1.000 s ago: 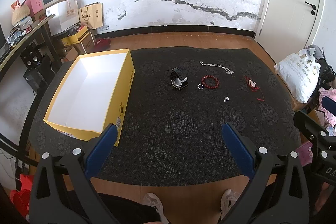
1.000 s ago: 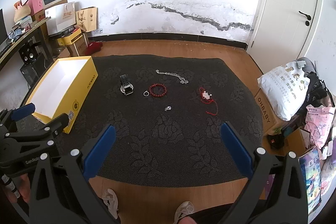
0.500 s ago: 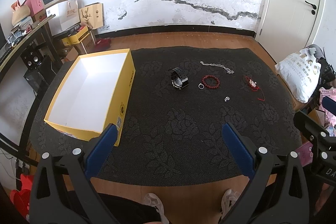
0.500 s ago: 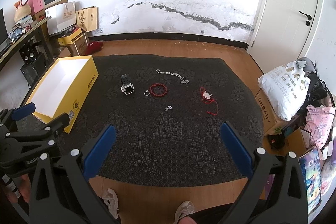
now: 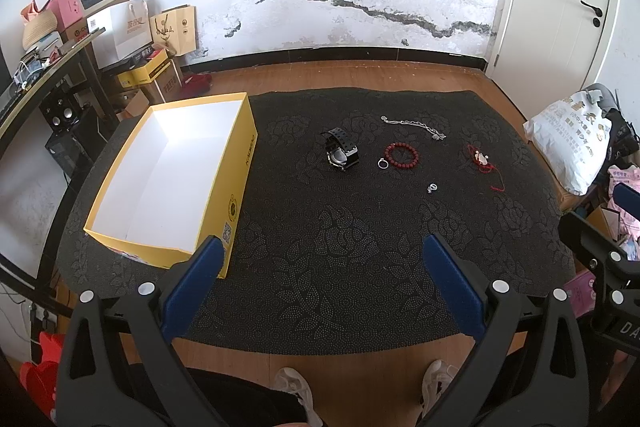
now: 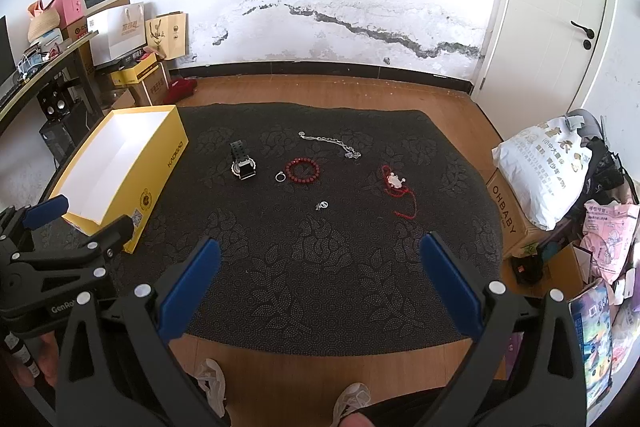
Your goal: Organize jewelry
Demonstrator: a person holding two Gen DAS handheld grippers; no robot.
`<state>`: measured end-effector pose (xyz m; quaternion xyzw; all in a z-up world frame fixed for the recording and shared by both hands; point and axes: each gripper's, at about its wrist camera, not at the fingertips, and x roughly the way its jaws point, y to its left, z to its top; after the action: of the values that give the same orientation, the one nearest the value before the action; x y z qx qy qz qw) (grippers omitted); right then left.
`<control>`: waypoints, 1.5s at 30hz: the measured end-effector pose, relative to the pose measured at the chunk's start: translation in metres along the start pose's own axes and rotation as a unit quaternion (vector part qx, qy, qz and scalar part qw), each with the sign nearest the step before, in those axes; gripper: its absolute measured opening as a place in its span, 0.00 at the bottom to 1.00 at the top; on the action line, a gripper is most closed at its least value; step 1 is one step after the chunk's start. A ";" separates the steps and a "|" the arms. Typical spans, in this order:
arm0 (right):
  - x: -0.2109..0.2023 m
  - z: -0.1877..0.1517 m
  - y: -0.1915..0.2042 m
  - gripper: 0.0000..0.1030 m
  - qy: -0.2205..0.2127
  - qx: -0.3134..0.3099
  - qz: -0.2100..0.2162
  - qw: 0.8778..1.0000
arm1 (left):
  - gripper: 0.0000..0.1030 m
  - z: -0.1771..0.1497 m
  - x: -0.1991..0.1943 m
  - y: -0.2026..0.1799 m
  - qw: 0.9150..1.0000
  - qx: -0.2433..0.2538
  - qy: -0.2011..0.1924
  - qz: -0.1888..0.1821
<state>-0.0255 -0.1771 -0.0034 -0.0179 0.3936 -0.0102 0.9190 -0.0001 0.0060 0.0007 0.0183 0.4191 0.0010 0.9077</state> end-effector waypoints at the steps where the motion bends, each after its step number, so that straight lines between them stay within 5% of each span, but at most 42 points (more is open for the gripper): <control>1: 0.000 0.000 -0.001 0.94 0.000 0.000 0.000 1.000 | 0.94 0.000 0.000 0.001 1.000 0.000 0.001 -0.001; 45: 0.001 -0.001 -0.001 0.94 0.001 -0.002 0.000 1.000 | 0.94 -0.004 0.003 -0.003 1.000 0.004 0.003 0.001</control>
<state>-0.0250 -0.1786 -0.0047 -0.0198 0.3946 -0.0092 0.9186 -0.0010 0.0035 -0.0042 0.0224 0.4218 0.0006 0.9064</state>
